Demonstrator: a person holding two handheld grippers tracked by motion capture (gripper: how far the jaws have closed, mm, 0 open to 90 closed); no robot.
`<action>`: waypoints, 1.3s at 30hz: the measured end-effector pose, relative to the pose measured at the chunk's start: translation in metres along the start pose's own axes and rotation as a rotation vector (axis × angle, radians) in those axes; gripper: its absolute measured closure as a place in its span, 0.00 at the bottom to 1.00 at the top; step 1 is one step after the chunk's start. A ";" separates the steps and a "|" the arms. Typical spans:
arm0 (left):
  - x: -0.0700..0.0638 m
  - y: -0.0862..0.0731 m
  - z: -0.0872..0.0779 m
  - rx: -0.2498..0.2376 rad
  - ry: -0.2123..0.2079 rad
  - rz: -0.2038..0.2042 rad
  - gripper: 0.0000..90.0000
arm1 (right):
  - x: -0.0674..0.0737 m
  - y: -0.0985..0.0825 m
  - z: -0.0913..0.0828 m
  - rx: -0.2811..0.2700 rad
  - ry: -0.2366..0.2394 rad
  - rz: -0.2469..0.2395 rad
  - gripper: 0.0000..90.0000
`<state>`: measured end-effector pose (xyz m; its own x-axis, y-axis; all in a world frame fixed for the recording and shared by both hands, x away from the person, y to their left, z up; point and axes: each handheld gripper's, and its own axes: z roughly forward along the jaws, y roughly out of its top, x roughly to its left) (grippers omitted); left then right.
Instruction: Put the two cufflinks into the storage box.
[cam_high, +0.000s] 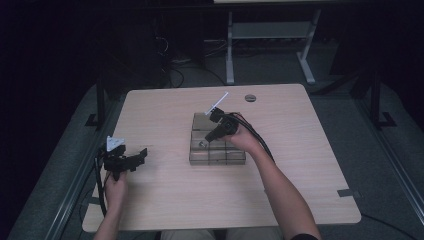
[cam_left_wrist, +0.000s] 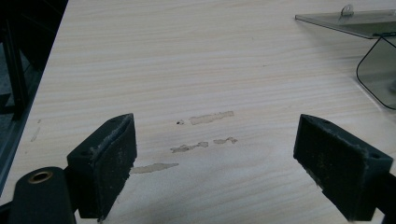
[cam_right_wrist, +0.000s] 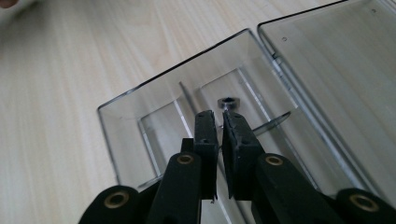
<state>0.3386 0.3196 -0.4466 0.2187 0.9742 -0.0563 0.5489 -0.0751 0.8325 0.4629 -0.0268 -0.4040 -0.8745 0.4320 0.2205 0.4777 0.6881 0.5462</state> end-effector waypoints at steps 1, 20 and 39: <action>0.000 0.000 0.000 0.000 0.001 0.001 0.14 | 0.001 -0.002 -0.002 -0.001 0.000 0.001 0.93; 0.000 0.000 0.000 0.005 0.004 0.008 0.14 | 0.011 -0.039 -0.040 -0.032 -0.004 0.001 0.88; -0.001 0.000 0.000 0.006 0.006 0.009 0.14 | 0.020 -0.087 -0.078 -0.062 -0.022 0.013 0.82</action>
<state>0.3385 0.3189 -0.4469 0.2191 0.9746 -0.0453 0.5516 -0.0855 0.8297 0.3974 -0.1235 -0.3843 -0.8658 0.4539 0.2105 0.4824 0.6452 0.5925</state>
